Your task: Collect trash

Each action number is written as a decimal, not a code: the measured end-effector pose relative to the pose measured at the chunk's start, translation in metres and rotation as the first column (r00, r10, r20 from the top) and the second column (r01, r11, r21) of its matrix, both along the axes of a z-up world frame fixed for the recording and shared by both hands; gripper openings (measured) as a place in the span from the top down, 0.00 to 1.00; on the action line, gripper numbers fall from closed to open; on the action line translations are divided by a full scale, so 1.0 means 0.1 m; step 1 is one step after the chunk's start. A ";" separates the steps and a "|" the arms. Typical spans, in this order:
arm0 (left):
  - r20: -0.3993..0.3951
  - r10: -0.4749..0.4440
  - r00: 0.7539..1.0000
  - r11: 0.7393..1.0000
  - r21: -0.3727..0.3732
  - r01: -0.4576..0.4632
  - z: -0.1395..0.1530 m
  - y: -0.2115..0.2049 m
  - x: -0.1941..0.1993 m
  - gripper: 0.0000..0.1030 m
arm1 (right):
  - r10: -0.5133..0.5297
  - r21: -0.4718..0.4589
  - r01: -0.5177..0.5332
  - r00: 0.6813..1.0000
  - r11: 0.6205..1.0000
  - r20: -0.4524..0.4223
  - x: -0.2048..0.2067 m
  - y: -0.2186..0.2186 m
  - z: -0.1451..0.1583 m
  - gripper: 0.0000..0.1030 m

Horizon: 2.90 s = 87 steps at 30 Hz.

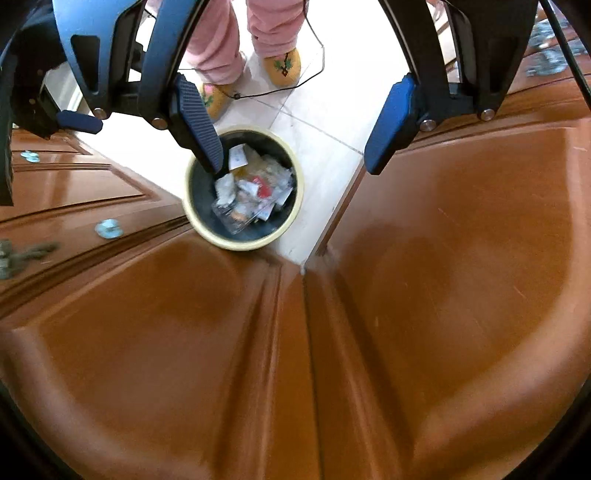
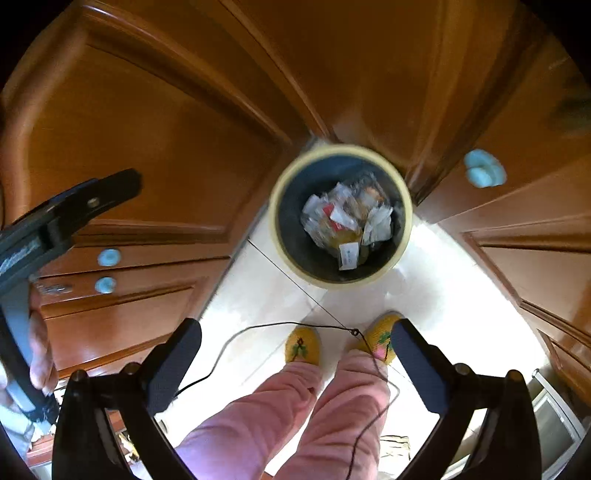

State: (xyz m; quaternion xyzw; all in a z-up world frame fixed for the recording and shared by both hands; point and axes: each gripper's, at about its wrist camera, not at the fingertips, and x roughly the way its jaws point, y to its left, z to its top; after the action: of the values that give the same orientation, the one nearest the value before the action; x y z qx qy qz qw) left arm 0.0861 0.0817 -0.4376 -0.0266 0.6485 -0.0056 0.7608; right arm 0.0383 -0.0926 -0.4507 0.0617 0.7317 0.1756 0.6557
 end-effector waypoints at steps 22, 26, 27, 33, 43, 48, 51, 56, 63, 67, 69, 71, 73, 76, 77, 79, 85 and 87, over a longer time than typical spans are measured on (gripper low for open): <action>0.389 -0.146 0.910 0.970 -0.122 0.208 3.21 -0.14 -0.36 0.11 | -0.183 0.051 0.182 0.844 0.982 0.505 -0.55 -0.34 3.41 0.00; 0.432 -0.134 0.892 0.968 -0.134 0.211 3.72 -0.18 -0.48 0.08 | -0.216 0.066 0.222 0.773 0.973 0.597 -0.67 -0.42 3.88 0.00; 0.445 -0.130 0.886 0.968 -0.137 0.211 3.82 -0.18 -0.52 0.05 | -0.225 0.069 0.234 0.746 0.970 0.626 -0.71 -0.44 4.05 0.00; 0.536 -0.116 0.836 0.971 -0.115 0.209 4.39 -0.24 -0.67 0.01 | -0.237 0.026 0.323 0.634 0.946 0.737 -0.84 -0.47 4.73 0.00; 0.639 -0.112 0.761 0.980 -0.056 0.191 5.06 -0.47 -0.79 0.01 | -0.274 -0.013 0.462 0.549 0.887 0.790 -0.95 -0.63 5.18 0.00; 0.642 -0.132 0.755 0.976 -0.050 0.213 5.12 -0.59 -0.83 0.01 | -0.286 -0.013 0.480 0.543 0.877 0.790 -0.91 -0.65 5.20 0.00; 0.646 -0.137 0.751 0.976 -0.041 0.214 5.13 -0.62 -0.83 0.01 | -0.288 0.001 0.471 0.538 0.882 0.792 -0.88 -0.65 5.20 0.00; 0.635 -0.120 0.763 0.978 -0.058 0.202 5.10 -0.59 -0.81 0.01 | -0.287 0.007 0.467 0.532 0.884 0.797 -0.80 -0.68 5.21 0.00; 0.632 -0.099 0.768 0.983 -0.055 0.172 5.08 -0.54 -0.76 0.01 | -0.284 0.022 0.443 0.535 0.896 0.796 -0.68 -0.69 5.21 0.00; 0.626 -0.091 0.775 0.985 -0.057 0.162 5.07 -0.53 -0.73 0.01 | -0.277 0.025 0.428 0.539 0.903 0.796 -0.64 -0.69 5.21 0.00; 0.623 -0.087 0.778 0.986 -0.056 0.155 5.06 -0.54 -0.71 0.01 | -0.278 0.028 0.422 0.543 0.906 0.792 -0.61 -0.71 5.21 0.00; 0.621 -0.082 0.779 0.987 -0.059 0.151 5.06 -0.54 -0.69 0.01 | -0.276 0.031 0.416 0.544 0.909 0.792 -0.58 -0.72 5.21 0.00; 0.615 -0.080 0.784 0.987 -0.060 0.149 5.04 -0.55 -0.67 0.01 | -0.278 0.034 0.414 0.545 0.909 0.791 -0.57 -0.72 5.21 0.00; 0.607 -0.084 0.790 0.987 -0.058 0.150 5.01 -0.56 -0.64 0.01 | -0.281 0.038 0.410 0.553 0.911 0.784 -0.53 -0.74 5.19 0.00; 0.605 -0.085 0.792 0.987 -0.055 0.148 5.00 -0.56 -0.63 0.01 | -0.282 0.039 0.409 0.555 0.912 0.782 -0.52 -0.75 5.19 0.00; 0.600 -0.085 0.795 0.988 -0.054 0.147 4.99 -0.56 -0.61 0.01 | -0.286 0.040 0.408 0.561 0.912 0.777 -0.50 -0.76 5.17 0.00; 0.589 -0.087 0.804 0.988 -0.055 0.147 4.95 -0.56 -0.56 0.01 | -0.285 0.040 0.406 0.565 0.913 0.774 -0.45 -0.77 5.14 0.00; 0.587 -0.087 0.805 0.987 -0.056 0.148 4.94 -0.57 -0.54 0.01 | -0.282 0.039 0.404 0.564 0.914 0.776 -0.44 -0.77 5.14 0.00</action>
State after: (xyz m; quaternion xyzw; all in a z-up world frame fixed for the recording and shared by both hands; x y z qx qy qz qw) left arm 0.0323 0.0247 0.0564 -0.0209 0.3837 -0.0925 0.9186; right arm -0.0057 -0.1700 0.0635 0.0751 0.3670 0.0008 0.9272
